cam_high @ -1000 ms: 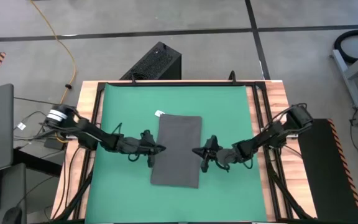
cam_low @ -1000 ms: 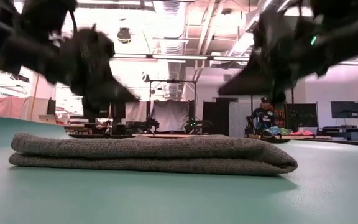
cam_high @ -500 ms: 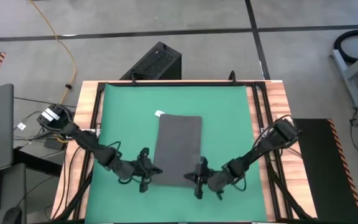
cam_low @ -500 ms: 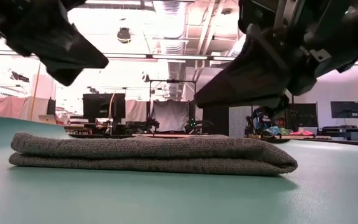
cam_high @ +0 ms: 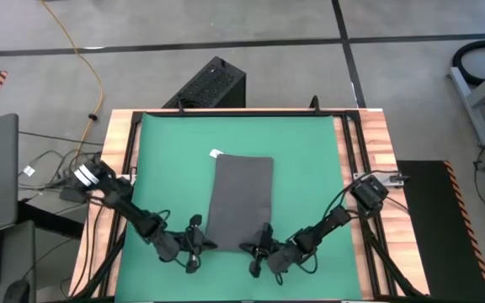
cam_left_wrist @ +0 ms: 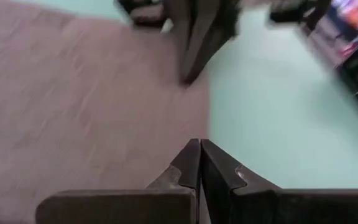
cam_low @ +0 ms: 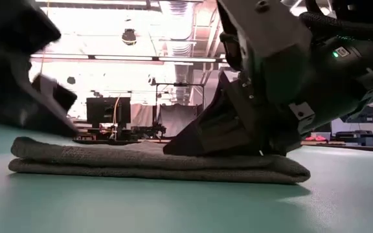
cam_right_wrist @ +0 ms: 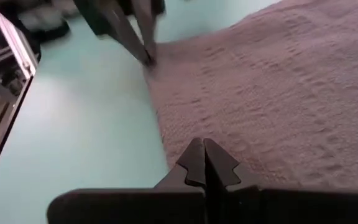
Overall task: Roll towel
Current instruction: Roll the gray towel
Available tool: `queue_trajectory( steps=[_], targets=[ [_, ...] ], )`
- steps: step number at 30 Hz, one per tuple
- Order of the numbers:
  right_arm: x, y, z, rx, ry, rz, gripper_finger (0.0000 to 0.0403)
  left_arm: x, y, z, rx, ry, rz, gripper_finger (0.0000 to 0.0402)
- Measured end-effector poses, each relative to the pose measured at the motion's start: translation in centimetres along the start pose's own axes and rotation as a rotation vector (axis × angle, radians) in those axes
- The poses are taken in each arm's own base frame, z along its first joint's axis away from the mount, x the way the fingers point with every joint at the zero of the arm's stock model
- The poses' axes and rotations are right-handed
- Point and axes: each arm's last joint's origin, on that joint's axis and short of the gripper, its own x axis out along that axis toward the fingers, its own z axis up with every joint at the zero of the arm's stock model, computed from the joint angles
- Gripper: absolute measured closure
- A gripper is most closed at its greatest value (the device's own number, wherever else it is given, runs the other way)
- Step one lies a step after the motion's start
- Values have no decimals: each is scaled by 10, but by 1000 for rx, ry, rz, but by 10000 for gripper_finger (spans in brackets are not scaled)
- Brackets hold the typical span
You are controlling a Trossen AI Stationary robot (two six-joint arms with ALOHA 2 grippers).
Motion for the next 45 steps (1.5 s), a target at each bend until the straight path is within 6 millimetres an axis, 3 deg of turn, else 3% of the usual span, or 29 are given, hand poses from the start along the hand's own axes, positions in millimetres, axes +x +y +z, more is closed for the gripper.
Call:
queue_trajectory(
  steps=[8,12,17,22,28,35,39,45],
  targets=[
    [-6,-2,-20,-45,61,-42,394,15,4,-39,-53,56,18,401],
    [-9,-2,-25,-72,92,-52,394,14,2,-48,-75,58,41,401],
    [-13,-2,-30,-74,114,-65,394,8,0,-46,-110,58,34,401],
    [-13,-1,-25,-72,108,-61,385,2,0,-30,-169,49,27,401],
    [-26,7,19,-134,108,-8,367,-15,2,7,-183,-12,47,401],
    [-66,19,98,-172,8,28,364,-59,8,69,-69,-158,35,401],
    [-99,25,139,-242,43,187,359,-85,12,90,87,-164,-122,400],
    [-145,10,140,-437,268,168,300,-111,12,102,291,-11,-341,359]
  ],
)
